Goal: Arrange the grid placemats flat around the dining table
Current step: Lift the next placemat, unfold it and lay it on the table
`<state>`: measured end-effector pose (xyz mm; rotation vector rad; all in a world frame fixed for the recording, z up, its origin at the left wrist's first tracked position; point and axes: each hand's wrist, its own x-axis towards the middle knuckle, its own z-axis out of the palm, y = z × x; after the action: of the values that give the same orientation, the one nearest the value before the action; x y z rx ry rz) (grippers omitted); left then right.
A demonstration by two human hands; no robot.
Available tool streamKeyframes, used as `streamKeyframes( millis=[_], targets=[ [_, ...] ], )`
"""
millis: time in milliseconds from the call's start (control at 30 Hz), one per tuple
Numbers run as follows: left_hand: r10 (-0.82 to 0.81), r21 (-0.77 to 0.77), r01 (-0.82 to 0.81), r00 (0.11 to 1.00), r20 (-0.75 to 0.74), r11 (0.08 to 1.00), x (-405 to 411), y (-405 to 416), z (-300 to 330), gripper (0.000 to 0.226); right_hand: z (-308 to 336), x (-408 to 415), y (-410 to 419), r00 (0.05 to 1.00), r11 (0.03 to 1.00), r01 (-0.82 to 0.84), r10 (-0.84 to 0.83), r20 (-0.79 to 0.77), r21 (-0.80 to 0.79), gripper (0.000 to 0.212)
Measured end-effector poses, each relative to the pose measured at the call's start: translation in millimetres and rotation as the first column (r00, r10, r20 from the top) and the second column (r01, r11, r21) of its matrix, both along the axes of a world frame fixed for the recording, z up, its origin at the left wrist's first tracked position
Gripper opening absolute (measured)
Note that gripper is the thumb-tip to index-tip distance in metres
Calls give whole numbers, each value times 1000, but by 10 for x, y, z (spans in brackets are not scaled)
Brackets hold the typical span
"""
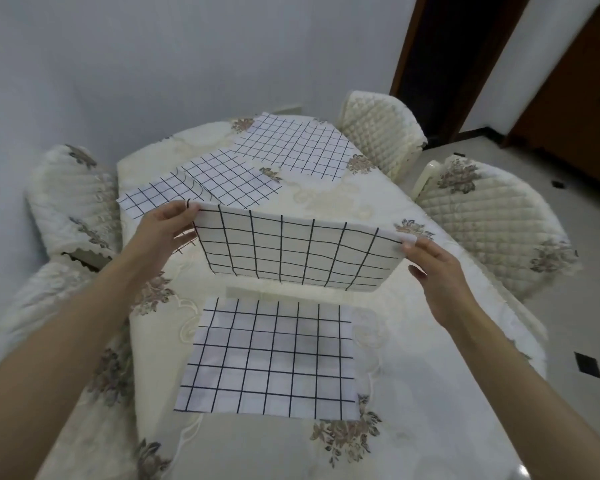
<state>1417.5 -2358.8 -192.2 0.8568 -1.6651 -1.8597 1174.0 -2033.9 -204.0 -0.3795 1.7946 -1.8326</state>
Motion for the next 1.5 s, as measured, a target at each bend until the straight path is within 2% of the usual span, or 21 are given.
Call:
streamKeyframes(
  millis=[100,133,233,300,500,633,667,733,767,800,867,900,1067,1200,1367,1500],
  targets=[
    [-34,-57,33,999,-21,998,149,127,125,11,105,103,161,999,999,-39,39,-36,-10,17],
    [-44,-74,42,999,-28,996,209,176,145,13,127,139,216,998,999,-45,45,-51,-8,18],
    [-58,-126,53,998,-40,991,428,353,188,47,199,281,430,996,998,-61,60,-70,-12,14],
    [-61,-136,54,997,-47,989,564,456,200,57,216,353,586,995,998,-66,64,-77,-22,29],
    [-89,-117,86,996,-23,989,867,623,291,62,380,528,911,988,989,-143,142,-60,-29,15],
    [-147,-103,156,985,90,982,929,605,324,65,381,482,1004,987,987,-158,158,5,-29,17],
    [-154,-87,164,981,114,983,927,598,314,65,352,457,1002,985,986,-168,169,31,-14,20],
    [-178,-58,190,969,174,980,889,587,245,66,263,417,971,981,983,-182,180,71,31,48],
    [-184,-31,195,959,215,980,845,591,194,61,216,404,942,981,983,-175,168,100,63,55],
    [-179,23,178,954,240,984,784,600,128,49,142,378,907,978,983,-166,154,140,80,52],
    [-146,100,121,942,301,988,657,602,-56,22,7,351,802,964,982,-155,127,234,108,30],
    [-141,133,101,931,336,986,595,588,-166,18,-82,329,738,956,980,-146,105,275,133,25],
    [-145,288,25,903,404,957,391,451,-795,23,-618,214,471,882,958,-185,63,467,221,22],
    [-162,342,-20,852,497,940,228,487,-1291,5,-1109,225,350,842,929,-196,-6,540,315,23],
    [-87,295,-122,790,607,948,275,505,-1766,41,-1528,380,382,821,884,-212,-71,567,418,28],
    [-75,243,-121,743,666,963,459,478,-1840,38,-1603,502,501,800,893,-211,-76,595,398,26]
  ],
)
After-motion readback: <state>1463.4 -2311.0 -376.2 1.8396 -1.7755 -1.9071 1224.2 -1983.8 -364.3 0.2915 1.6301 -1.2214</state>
